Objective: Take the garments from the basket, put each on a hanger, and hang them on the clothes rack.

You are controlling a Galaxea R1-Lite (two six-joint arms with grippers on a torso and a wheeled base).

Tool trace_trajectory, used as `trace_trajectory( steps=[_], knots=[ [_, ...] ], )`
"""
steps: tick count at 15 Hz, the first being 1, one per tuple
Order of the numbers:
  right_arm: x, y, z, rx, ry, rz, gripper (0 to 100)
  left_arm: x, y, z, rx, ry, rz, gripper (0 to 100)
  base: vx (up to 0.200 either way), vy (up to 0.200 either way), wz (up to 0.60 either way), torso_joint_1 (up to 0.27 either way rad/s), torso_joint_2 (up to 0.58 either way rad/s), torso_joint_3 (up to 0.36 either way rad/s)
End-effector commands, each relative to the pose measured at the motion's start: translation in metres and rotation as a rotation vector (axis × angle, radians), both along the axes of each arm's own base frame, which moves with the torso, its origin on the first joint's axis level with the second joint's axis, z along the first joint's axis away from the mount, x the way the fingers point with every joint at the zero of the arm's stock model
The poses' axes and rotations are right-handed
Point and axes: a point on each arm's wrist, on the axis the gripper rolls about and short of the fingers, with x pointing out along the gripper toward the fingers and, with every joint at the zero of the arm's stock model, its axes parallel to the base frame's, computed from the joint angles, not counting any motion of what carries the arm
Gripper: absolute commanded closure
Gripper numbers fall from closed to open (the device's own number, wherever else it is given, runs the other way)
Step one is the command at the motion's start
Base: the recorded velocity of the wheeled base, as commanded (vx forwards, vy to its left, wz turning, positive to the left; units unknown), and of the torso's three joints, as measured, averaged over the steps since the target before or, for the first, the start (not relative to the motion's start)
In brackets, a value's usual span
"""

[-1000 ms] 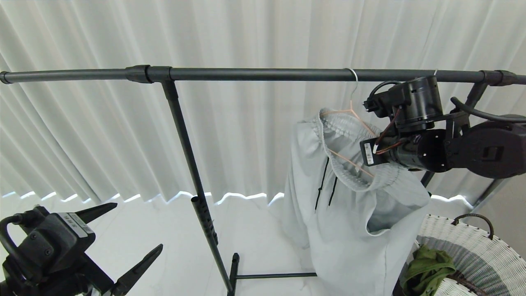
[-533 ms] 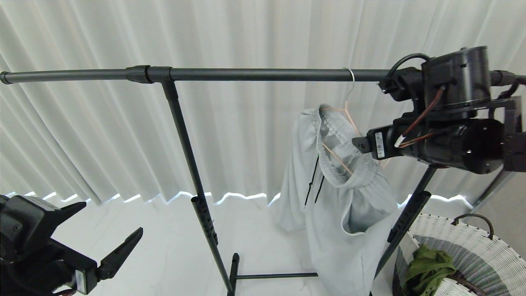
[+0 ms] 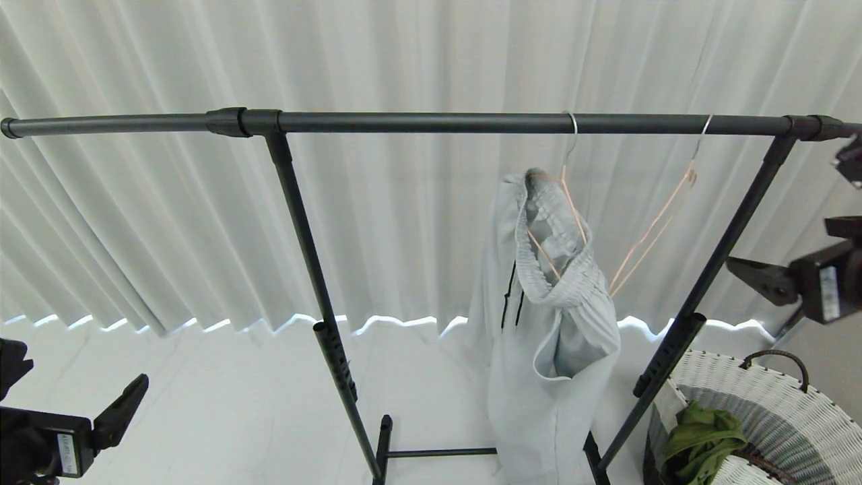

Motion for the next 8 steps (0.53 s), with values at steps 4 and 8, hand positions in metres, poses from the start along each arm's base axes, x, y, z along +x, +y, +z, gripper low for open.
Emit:
trace_trajectory(
  steps=[4,8],
  knots=[
    [-0.057,-0.064,-0.042,-0.086,-0.009,-0.199,0,-0.008,0.005,-0.017,-0.016,0.077,0.072,0,0.000,0.000,0.00,0.000,0.00,0.000],
    [-0.056,-0.069,-0.056,-0.115,0.039,-0.262,0,-0.009,0.005,-0.019,-0.029,0.102,0.066,0,0.000,0.000,0.00,0.000,0.00,0.000]
  ],
)
